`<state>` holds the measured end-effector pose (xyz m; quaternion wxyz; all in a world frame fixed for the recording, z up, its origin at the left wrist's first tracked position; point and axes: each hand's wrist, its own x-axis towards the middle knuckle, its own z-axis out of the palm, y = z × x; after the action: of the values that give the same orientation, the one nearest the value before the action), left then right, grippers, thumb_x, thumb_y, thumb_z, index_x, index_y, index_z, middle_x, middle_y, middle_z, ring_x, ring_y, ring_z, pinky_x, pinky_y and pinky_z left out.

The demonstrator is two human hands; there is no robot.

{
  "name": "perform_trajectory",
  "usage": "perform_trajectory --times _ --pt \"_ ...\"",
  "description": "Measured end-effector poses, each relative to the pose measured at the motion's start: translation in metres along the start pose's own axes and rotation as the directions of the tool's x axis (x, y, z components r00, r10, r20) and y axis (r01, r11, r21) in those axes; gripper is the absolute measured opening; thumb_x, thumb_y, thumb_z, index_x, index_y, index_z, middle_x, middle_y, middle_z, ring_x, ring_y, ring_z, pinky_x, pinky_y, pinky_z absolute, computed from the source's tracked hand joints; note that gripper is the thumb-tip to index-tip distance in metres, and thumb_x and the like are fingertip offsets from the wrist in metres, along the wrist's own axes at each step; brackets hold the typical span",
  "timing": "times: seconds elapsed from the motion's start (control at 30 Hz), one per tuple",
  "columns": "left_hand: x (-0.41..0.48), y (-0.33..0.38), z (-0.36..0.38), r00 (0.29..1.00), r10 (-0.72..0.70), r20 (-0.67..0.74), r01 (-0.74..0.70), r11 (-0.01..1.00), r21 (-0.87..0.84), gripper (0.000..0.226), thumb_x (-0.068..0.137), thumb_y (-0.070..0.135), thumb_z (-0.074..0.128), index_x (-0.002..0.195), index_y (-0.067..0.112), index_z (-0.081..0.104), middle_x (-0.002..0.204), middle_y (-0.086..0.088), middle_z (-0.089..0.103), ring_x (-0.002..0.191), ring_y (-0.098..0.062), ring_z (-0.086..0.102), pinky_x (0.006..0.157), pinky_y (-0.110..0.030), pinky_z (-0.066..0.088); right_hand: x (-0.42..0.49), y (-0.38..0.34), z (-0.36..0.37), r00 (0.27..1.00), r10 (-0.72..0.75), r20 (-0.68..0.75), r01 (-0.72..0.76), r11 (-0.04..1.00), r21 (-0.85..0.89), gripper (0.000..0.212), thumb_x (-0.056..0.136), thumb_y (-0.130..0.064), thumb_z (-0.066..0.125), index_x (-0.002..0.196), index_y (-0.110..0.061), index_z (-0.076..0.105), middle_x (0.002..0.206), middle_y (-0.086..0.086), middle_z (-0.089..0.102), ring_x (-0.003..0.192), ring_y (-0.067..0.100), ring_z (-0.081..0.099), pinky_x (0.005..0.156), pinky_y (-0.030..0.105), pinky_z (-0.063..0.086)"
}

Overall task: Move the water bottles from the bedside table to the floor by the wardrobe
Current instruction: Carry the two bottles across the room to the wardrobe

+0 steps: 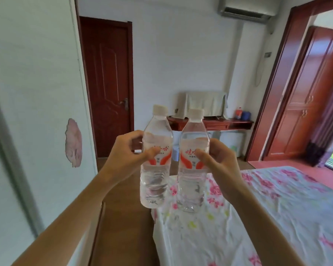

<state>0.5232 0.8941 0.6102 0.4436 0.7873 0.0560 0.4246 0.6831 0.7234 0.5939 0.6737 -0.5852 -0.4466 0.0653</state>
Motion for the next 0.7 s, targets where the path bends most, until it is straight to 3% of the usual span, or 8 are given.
perform_trajectory --times 0.13,0.43,0.53,0.7 --pt "0.027 -0.031 -0.018 1.000 0.009 -0.022 -0.010 1.000 -0.023 0.037 0.070 0.045 0.080 0.100 0.029 0.065 0.099 0.016 0.073 0.089 -0.006 0.072 0.068 -0.016 0.055 0.037 0.015 0.017 1.000 -0.025 -0.004 0.025 1.000 0.007 0.047 0.070 -0.047 0.071 0.107 -0.017 0.070 0.098 0.005 0.075 0.091 0.024 0.072 0.072 0.026 0.056" --pt "0.093 -0.096 -0.050 1.000 0.026 -0.001 -0.026 0.999 -0.025 0.036 0.069 0.033 0.075 0.103 0.025 0.065 0.102 0.015 0.072 0.089 -0.007 0.072 0.067 -0.016 0.055 0.111 0.054 0.058 0.999 -0.038 -0.017 0.038 0.999 -0.008 0.051 0.069 -0.049 0.071 0.109 -0.015 0.070 0.099 0.005 0.075 0.091 0.024 0.072 0.072 0.026 0.055" --pt "0.105 -0.115 -0.060 1.000 0.019 -0.009 -0.019 1.000 -0.007 0.035 0.069 0.033 0.075 0.102 0.028 0.064 0.099 0.020 0.071 0.088 -0.004 0.071 0.066 -0.014 0.054 0.130 0.067 0.073 0.999 -0.035 -0.019 0.035 0.999 0.012 0.046 0.071 -0.045 0.071 0.106 -0.016 0.070 0.098 0.008 0.075 0.088 0.028 0.072 0.072 0.029 0.057" --pt "0.125 -0.151 -0.078 0.998 -0.006 -0.062 0.008 0.999 0.040 0.034 0.067 0.036 0.074 0.097 0.036 0.060 0.091 0.036 0.067 0.089 0.008 0.067 0.064 -0.008 0.051 0.166 0.096 0.101 1.000 -0.005 0.012 0.005 1.000 0.004 0.051 0.067 -0.050 0.071 0.107 -0.019 0.069 0.099 0.003 0.075 0.092 0.023 0.073 0.077 0.031 0.059"
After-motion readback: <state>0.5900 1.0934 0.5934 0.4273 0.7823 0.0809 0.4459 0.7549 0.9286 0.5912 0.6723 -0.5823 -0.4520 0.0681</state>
